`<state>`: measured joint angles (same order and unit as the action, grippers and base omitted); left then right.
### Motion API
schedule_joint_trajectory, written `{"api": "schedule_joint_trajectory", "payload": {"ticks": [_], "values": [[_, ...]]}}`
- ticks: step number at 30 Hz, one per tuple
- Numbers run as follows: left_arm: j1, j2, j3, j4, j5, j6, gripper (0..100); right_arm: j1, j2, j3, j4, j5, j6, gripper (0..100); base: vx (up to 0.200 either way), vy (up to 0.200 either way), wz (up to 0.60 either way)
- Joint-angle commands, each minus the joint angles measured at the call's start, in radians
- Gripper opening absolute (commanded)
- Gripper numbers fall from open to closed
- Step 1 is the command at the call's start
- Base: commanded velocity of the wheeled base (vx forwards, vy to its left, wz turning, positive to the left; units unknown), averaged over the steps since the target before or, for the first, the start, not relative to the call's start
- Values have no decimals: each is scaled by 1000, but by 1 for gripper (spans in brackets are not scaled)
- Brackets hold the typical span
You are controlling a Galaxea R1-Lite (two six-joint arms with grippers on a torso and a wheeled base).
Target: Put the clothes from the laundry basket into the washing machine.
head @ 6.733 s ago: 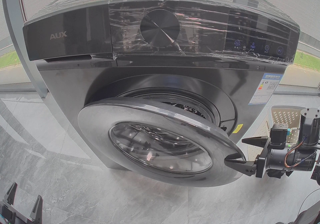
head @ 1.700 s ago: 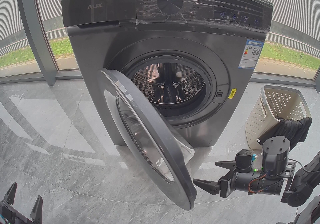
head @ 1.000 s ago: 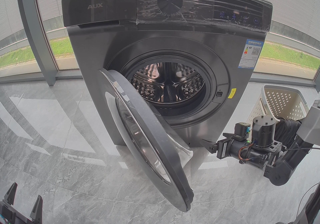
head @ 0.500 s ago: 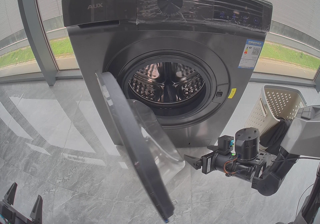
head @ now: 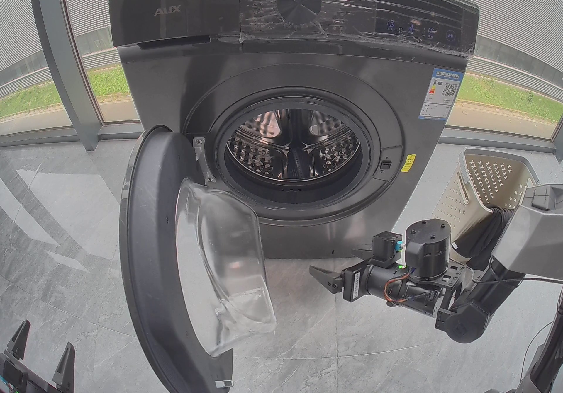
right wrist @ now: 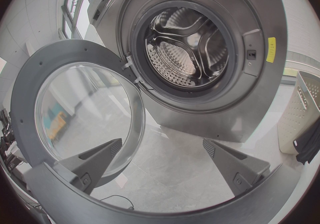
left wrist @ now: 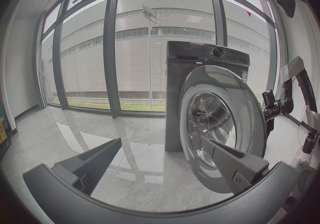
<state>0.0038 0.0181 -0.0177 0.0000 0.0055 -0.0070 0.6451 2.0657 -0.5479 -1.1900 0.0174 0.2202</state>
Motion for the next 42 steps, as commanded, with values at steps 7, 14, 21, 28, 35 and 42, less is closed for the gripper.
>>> {"api": "schedule_joint_trajectory", "payload": {"ticks": [7,14,21,28,35,42], "values": [[1,-17,18,-2,-1,-1,100,4,74,-173,87,42,-1,100,-86,0,0],[1,-17,16,-2,-1,-1,100,47,132,-221,105,49,-1,100,0,0,0],[1,-17,16,0,1,1,100,108,152,-231,110,42,-1,100,0,0,0],[1,-17,18,-2,1,1,100,166,201,-293,82,44,2,100,0,0,0],[1,-17,16,0,1,1,100,197,254,-326,-5,39,5,100,0,0,0],[1,-17,16,0,1,1,100,185,240,-325,-17,39,21,100,0,0,0]]}}
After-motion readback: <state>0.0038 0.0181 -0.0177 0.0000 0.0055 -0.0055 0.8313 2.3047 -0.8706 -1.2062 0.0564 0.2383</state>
